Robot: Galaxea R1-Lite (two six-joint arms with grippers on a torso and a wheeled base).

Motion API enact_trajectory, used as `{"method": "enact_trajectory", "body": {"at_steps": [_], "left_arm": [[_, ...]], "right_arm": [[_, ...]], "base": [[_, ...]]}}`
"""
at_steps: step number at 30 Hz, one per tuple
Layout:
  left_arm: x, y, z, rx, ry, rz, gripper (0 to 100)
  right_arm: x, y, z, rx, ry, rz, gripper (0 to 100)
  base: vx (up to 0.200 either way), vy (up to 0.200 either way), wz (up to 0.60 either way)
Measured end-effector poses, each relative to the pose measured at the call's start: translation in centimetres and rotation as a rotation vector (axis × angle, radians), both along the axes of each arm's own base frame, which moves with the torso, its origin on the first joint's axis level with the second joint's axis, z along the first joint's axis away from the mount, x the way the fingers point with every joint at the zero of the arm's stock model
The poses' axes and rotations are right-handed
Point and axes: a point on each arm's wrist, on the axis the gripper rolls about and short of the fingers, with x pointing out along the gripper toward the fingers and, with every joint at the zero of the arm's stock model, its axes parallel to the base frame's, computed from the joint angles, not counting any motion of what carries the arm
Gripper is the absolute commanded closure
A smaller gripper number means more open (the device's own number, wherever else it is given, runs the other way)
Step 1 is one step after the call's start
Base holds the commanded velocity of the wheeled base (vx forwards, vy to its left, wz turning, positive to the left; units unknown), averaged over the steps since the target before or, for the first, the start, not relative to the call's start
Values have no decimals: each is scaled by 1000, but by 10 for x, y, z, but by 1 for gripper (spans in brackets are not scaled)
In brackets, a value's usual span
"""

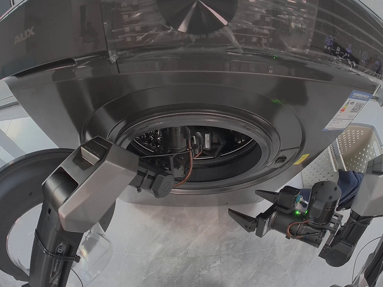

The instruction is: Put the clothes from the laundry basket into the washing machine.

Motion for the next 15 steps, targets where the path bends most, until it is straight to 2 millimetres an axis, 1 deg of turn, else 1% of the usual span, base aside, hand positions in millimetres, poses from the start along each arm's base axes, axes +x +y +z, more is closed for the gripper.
{"method": "enact_trajectory", "body": {"at_steps": [6, 11, 15], "left_arm": [[-28, 4, -8, 148, 51, -94, 0], [-44, 9, 0, 269, -1, -174, 0], [-54, 18, 1, 383, -50, -213, 0]], "right_arm": [[0, 0, 0, 2, -1, 0, 0], [0, 0, 1, 3, -1, 0, 0], [0, 0, 1, 4, -2, 0, 0]], "base": [[0, 0, 0], [0, 0, 0], [0, 0, 0]]}}
